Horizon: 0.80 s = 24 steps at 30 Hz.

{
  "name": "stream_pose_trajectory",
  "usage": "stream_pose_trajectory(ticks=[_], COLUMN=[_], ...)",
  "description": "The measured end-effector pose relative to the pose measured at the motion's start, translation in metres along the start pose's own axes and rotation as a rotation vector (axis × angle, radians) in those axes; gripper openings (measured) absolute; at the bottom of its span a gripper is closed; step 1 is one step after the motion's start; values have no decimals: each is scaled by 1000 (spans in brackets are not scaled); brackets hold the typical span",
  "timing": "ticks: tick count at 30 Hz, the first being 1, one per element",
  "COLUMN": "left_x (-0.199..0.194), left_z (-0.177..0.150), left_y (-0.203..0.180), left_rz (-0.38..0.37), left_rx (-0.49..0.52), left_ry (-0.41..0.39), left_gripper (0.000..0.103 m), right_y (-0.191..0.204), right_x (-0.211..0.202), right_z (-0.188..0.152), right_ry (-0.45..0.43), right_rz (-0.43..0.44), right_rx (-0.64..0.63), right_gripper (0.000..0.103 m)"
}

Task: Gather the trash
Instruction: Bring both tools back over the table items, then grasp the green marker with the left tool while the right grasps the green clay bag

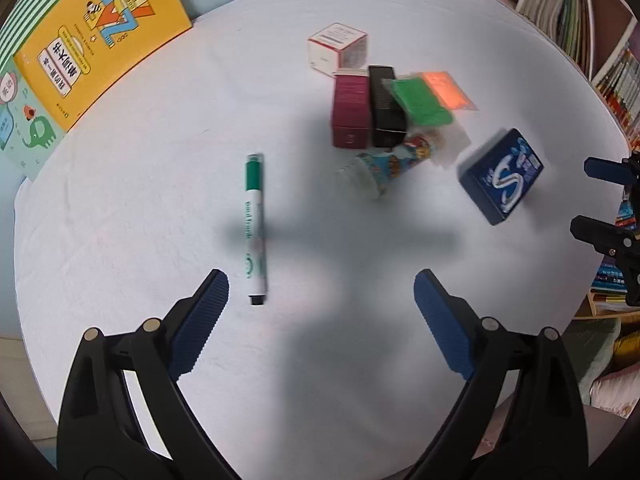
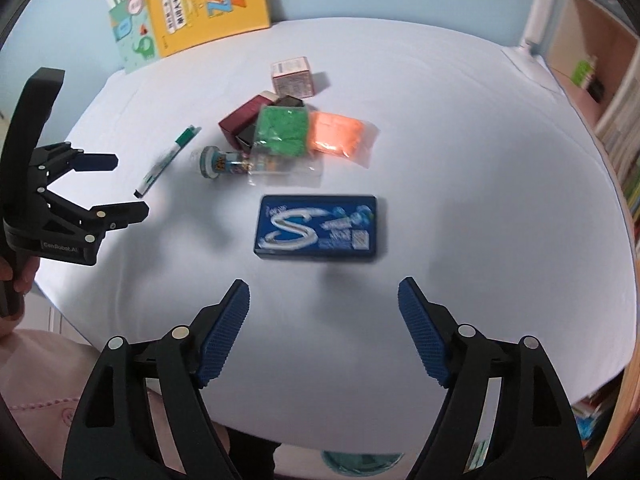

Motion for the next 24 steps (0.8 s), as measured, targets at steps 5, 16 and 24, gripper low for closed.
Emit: stream_pose_trajectory(ticks=[5,16,24], left_x=[2,18,31], left_z=[4,16,23], left_y=[13,44,66], left_rz=[7,-19,-22], left_rx=[-16,-74,-98], left_ry=[2,23,39], left_gripper=[92,92,89], right_y=[12,32,37], right_x=[6,35,57], right_z=[23,65,90], right_ry=[-10,18,43], right_rz=[25,76,96], right_rx=[-36,-53,-45], right_gripper=[77,77,77])
Point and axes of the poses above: each gripper's, at about its wrist camera, not at the fingertips, and x roughly the way its jaws point, y to its left, z to its top, the point moved 7 cm from there along x, roughly the way its jaws point, and after that the axes turned 12 degrees about -z, right-handed, at the moved point
